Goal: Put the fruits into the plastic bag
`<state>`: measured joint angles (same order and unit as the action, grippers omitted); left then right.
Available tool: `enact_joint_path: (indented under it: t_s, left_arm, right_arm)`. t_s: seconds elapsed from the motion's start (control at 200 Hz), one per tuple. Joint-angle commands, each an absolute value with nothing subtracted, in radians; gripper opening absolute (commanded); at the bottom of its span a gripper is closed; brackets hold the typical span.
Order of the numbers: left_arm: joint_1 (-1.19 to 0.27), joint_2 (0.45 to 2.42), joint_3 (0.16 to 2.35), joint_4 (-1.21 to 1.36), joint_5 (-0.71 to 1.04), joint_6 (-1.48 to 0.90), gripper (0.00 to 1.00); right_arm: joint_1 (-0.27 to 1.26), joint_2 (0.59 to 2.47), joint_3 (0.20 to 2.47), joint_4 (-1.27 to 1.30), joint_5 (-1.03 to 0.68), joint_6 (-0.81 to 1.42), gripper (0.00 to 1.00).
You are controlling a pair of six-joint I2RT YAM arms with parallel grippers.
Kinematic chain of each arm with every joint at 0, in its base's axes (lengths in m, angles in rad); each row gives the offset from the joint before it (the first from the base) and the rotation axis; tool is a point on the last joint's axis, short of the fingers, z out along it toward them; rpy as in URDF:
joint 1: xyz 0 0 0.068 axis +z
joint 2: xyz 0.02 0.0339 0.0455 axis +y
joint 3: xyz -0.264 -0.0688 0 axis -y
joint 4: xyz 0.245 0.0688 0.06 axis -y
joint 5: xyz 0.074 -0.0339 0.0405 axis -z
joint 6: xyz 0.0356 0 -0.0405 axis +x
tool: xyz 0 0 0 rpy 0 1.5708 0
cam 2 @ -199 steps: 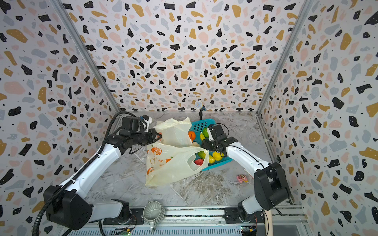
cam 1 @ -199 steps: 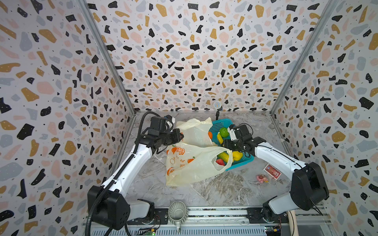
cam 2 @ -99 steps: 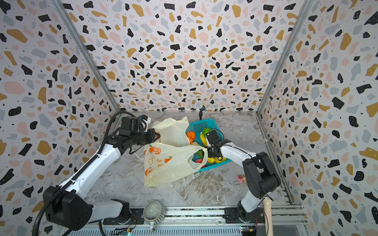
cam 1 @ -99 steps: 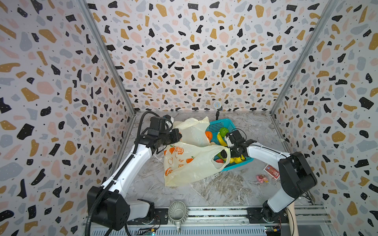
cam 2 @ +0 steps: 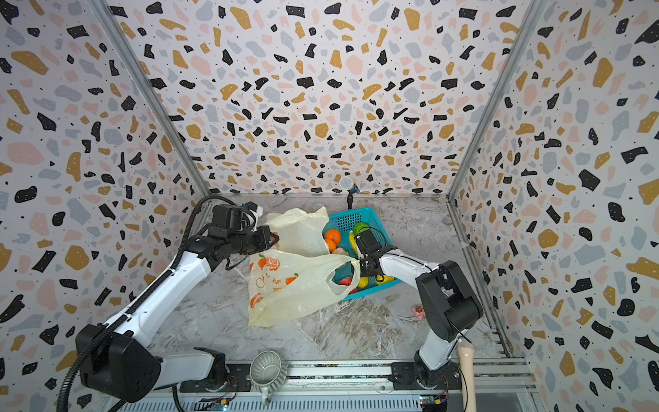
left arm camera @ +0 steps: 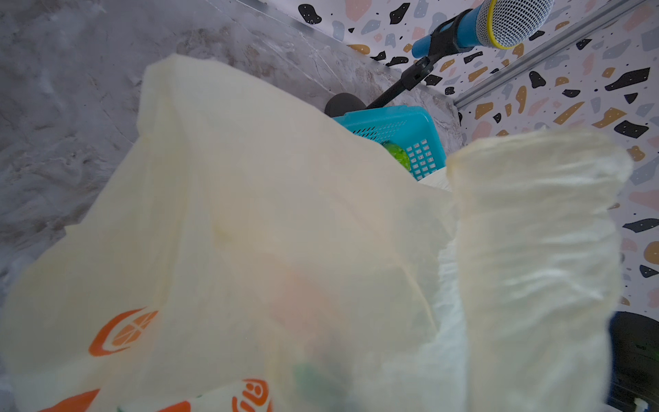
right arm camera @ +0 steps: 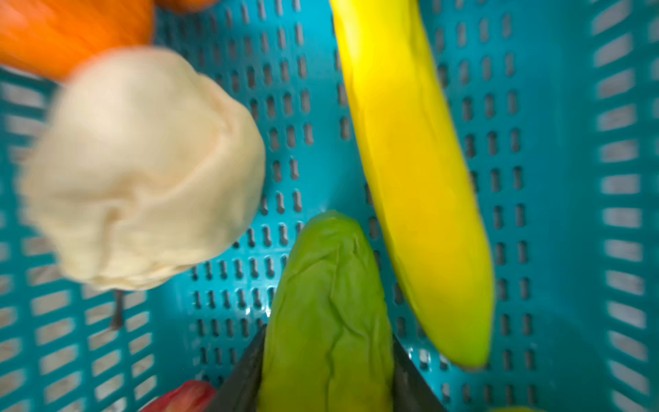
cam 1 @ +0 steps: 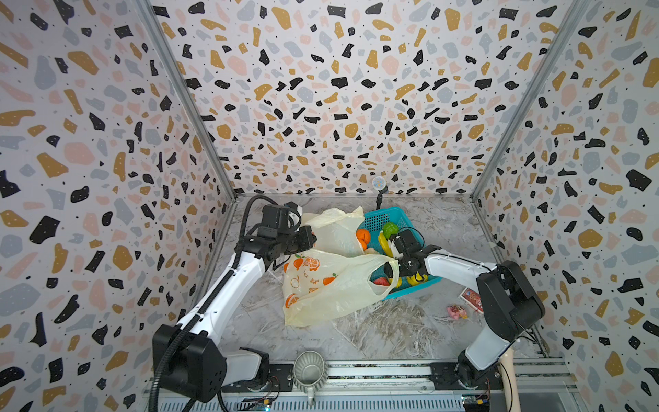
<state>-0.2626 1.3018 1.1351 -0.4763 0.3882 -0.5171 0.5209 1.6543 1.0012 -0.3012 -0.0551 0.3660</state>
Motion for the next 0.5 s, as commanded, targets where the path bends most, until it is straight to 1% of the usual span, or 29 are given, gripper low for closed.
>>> enact_joint_path:
  t_s: [0.0,0.09,0.205,0.345,0.496]
  left_arm:
    - [-0.255,1.268,1.120,-0.432,0.421,-0.528,0.00]
    - [-0.256,1.268,1.114,-0.416,0.439,-0.536,0.00]
    - [-0.256,1.266,1.097,-0.378,0.477,-0.564,0.00]
    - [-0.256,1.260,1.072,-0.321,0.533,-0.603,0.00]
    - [-0.256,1.256,1.064,-0.302,0.558,-0.620,0.00]
  right_arm:
    - [0.511,1.483,1.047,-0.300,-0.027,0.373,0.26]
    - [0.511,1.401,1.082,-0.287,-0.051,0.365,0.26]
    - [0.515,1.339,1.111,-0.222,-0.202,0.341,0.27]
    - [0.554,1.366,1.156,-0.200,-0.412,0.304,0.27]
    - [0.646,1.414,1.172,-0.191,-0.504,0.250,0.25]
